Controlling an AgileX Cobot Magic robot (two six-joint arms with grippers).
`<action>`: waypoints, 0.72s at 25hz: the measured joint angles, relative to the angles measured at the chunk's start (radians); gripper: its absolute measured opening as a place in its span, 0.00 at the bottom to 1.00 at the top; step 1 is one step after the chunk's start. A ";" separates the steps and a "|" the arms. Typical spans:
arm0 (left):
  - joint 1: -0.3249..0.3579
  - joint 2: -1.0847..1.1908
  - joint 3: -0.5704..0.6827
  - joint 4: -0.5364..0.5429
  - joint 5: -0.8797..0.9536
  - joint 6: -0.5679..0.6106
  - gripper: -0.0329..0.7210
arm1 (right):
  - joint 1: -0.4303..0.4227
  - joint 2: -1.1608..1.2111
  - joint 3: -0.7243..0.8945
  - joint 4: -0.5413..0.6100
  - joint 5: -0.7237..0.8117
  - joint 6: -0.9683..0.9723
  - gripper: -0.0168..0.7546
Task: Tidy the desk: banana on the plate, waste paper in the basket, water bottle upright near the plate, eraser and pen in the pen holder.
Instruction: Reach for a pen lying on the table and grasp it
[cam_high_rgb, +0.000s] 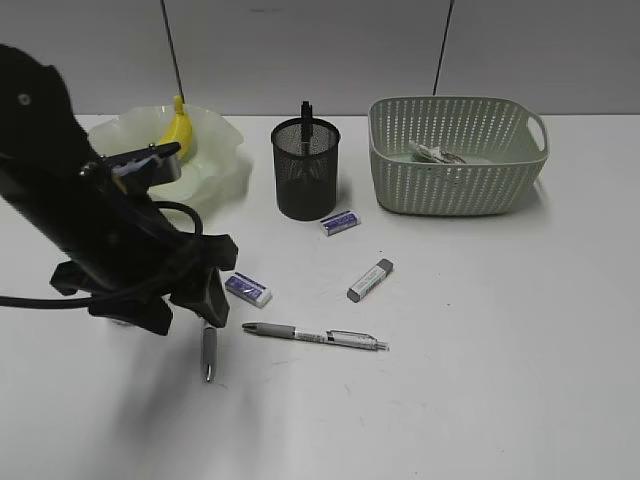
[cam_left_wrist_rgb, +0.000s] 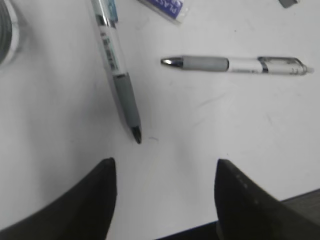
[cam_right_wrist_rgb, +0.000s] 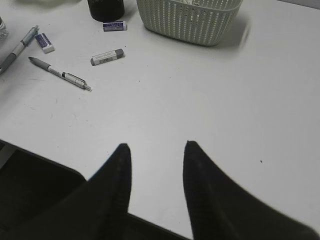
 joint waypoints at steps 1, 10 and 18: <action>-0.004 0.023 -0.024 0.034 0.011 -0.036 0.66 | 0.000 0.000 0.000 0.000 0.000 0.000 0.40; -0.012 0.198 -0.274 0.174 0.165 -0.129 0.66 | 0.000 0.000 0.000 0.000 0.000 0.000 0.40; -0.106 0.204 -0.403 0.189 0.220 0.379 0.65 | 0.000 0.000 0.000 0.000 0.000 0.000 0.40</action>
